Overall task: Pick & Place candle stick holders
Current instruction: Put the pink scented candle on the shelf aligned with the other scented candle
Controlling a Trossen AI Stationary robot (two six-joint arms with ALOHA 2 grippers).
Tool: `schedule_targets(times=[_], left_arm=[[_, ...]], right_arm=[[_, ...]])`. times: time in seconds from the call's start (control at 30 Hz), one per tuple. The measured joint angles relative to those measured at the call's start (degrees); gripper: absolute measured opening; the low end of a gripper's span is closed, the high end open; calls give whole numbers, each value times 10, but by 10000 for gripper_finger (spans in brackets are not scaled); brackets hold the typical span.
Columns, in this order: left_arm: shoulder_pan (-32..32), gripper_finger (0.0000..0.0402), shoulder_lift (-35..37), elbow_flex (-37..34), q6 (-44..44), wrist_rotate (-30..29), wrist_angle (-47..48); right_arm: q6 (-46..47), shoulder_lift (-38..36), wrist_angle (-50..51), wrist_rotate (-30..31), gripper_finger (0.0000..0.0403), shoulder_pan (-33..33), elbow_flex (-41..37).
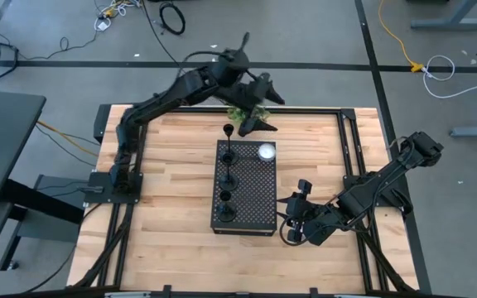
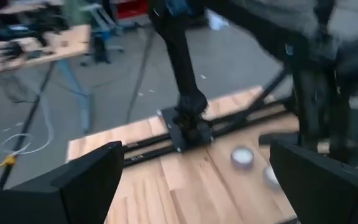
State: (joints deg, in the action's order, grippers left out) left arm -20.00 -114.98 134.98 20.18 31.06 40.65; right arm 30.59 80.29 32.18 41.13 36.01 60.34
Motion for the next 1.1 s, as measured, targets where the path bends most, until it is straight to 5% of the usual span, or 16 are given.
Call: schedule_targets(times=[0.7,0.87,1.1], left_arm=[[48,399,278,-37,-99,-213,296],[61,399,388,-190,-158,-309,294],[117,399,622,-535,-226,-317,99]], right_arm=[[184,-17,183,28,164,29,0],[266,-28,228,47,164,77,0],[338,-30,280,33,164,129,0]])
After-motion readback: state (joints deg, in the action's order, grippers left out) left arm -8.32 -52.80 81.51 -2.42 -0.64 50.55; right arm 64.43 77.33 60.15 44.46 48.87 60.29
